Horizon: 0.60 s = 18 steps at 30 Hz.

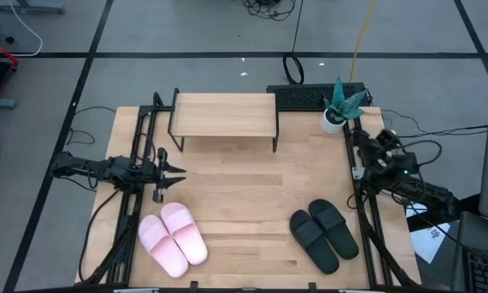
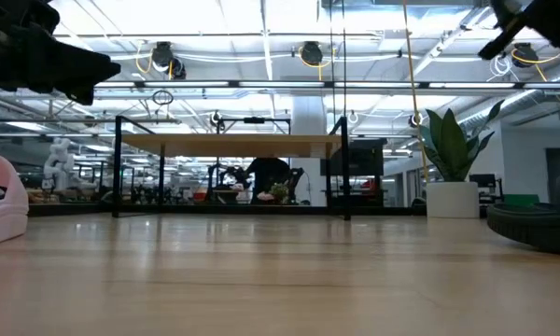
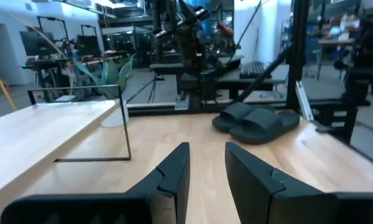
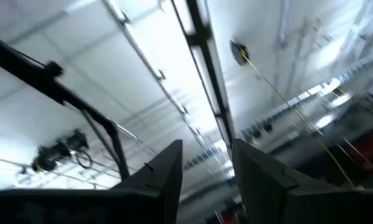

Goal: Pick and place slides into the shelf
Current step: Put the left pink slipper on the shelf

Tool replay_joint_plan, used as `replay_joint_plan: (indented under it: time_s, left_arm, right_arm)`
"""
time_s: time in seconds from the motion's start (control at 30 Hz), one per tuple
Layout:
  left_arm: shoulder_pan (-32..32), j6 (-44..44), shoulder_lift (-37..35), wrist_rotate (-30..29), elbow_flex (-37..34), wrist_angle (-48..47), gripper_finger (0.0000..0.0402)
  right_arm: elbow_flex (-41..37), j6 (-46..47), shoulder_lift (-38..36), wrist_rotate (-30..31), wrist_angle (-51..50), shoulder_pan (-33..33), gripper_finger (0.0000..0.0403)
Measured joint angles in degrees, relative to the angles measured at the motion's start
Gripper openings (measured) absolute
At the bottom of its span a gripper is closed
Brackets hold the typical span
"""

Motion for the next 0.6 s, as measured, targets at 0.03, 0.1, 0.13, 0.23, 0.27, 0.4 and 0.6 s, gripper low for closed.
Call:
replay_joint_plan:
  time_s: [0.03, 0.1, 0.13, 0.23, 0.27, 0.4, 0.6]
  left_arm:
    - [0.0, -0.22, 0.0, 0.05, 0.0, 0.79, 0.0104]
    - [0.0, -0.22, 0.0, 0.05, 0.0, 4.25, 0.0104]
    - [0.01, -0.52, 0.0, 0.05, 0.01, 6.7, 0.0104]
    - [0.0, -5.53, 0.0, 0.86, 0.01, 16.06, 0.0104]
    - [-0.02, -7.78, 0.0, 1.74, 0.01, 19.65, 0.0104]
    - [-0.02, -16.43, 0.0, 6.58, 0.03, 30.38, 0.0104]
    - [-0.02, -19.35, 0.0, 15.78, 0.12, 35.3, 0.0104]
  right_arm:
    - [0.05, -0.25, 0.0, -0.02, 1.53, 0.0, 0.013]
    - [0.91, -0.95, -0.02, -0.04, 2.74, 0.0, 0.013]
    - [1.58, -1.36, -0.01, -0.04, 2.48, 0.0, 0.013]
    - [3.72, -3.09, 0.73, -1.28, 0.67, 0.0, 0.013]
    - [4.91, -3.79, 1.43, -1.93, 0.61, 0.0, 0.013]
    - [9.56, -5.49, 4.57, -6.18, 1.47, 0.0, 0.013]
    - [16.36, -6.21, 11.33, -11.22, 1.58, 0.0, 0.013]
